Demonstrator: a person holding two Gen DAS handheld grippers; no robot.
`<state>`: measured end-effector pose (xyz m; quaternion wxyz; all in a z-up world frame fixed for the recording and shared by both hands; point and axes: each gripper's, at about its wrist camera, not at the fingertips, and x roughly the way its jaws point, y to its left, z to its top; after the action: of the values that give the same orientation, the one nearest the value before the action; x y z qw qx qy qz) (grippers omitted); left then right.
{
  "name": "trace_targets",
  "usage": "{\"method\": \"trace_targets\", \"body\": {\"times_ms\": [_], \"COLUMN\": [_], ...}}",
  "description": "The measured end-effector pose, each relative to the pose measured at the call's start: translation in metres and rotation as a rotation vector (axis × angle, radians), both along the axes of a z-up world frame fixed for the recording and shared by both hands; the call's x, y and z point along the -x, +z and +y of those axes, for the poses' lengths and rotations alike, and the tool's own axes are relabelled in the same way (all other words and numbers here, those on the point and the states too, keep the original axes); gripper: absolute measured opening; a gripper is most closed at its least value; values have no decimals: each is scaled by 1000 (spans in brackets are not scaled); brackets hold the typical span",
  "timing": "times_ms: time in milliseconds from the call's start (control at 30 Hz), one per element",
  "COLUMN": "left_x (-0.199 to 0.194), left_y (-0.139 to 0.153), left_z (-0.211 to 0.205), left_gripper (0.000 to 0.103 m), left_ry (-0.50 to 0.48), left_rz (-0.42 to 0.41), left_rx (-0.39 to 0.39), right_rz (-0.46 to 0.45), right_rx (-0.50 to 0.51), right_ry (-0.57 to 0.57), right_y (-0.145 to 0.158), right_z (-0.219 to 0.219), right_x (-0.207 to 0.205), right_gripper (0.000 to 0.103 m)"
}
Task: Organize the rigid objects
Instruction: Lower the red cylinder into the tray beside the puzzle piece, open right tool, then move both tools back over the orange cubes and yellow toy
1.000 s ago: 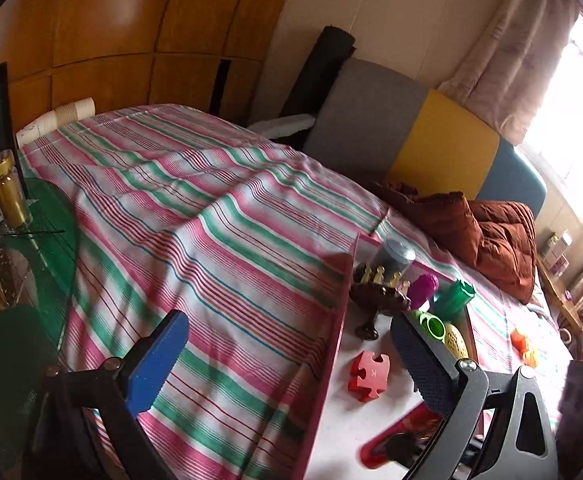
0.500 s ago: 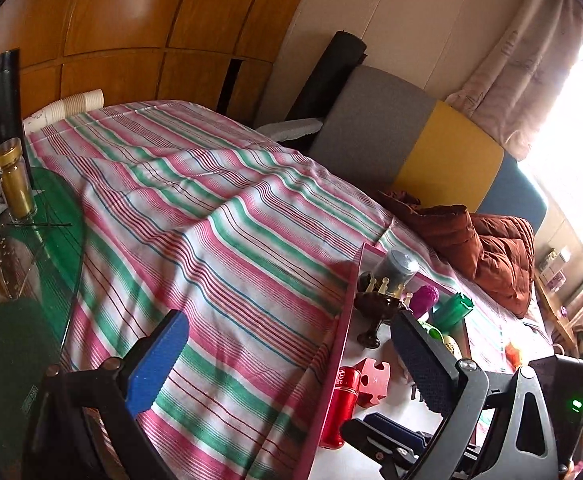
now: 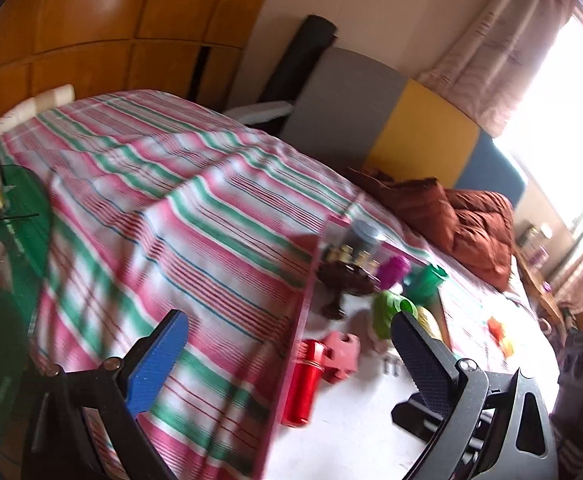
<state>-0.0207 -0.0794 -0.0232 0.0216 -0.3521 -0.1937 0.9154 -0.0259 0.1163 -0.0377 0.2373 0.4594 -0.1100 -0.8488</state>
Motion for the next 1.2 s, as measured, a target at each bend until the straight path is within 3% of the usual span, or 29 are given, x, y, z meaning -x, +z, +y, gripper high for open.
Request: {"method": "trace_targets", "body": {"times_ms": [400, 700, 1200], "left_x": [-8, -20, -41], "left_y": [6, 8, 12], "left_z": [46, 81, 165], "left_gripper": [102, 102, 102], "left_ry": [-167, -288, -522], "left_rz": [30, 23, 28], "left_rx": [28, 14, 63], "right_rz": [63, 24, -36], "right_rx": [-192, -224, -264], "right_ry": [-216, -348, -476], "right_y": [15, 2, -30], "right_z": [72, 133, 207], "right_x": [-16, -20, -27], "right_gripper": [29, 29, 30]}}
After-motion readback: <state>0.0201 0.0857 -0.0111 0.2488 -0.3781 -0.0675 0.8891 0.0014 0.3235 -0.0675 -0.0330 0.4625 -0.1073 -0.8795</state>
